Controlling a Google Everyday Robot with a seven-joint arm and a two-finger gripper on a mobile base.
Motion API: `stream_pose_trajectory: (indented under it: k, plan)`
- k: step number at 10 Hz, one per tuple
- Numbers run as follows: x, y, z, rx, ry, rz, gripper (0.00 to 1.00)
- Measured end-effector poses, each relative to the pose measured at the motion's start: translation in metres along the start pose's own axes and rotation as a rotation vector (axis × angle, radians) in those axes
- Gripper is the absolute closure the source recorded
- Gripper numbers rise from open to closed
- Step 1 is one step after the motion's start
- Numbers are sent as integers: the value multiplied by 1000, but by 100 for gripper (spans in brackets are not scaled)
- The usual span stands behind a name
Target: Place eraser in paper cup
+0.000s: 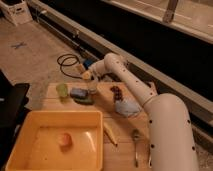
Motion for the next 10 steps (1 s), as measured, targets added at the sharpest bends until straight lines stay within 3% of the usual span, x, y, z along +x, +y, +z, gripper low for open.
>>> stream_pose_trajectory:
  k: [5,8,9,10]
  plan:
    - [7,-5,-4,12,-14,15,100]
    - [13,-7,-2,1,-43,44,99]
    - [14,-7,-1,-3,-51,50,93]
    - [16,-6,1,-7,-64,57,82]
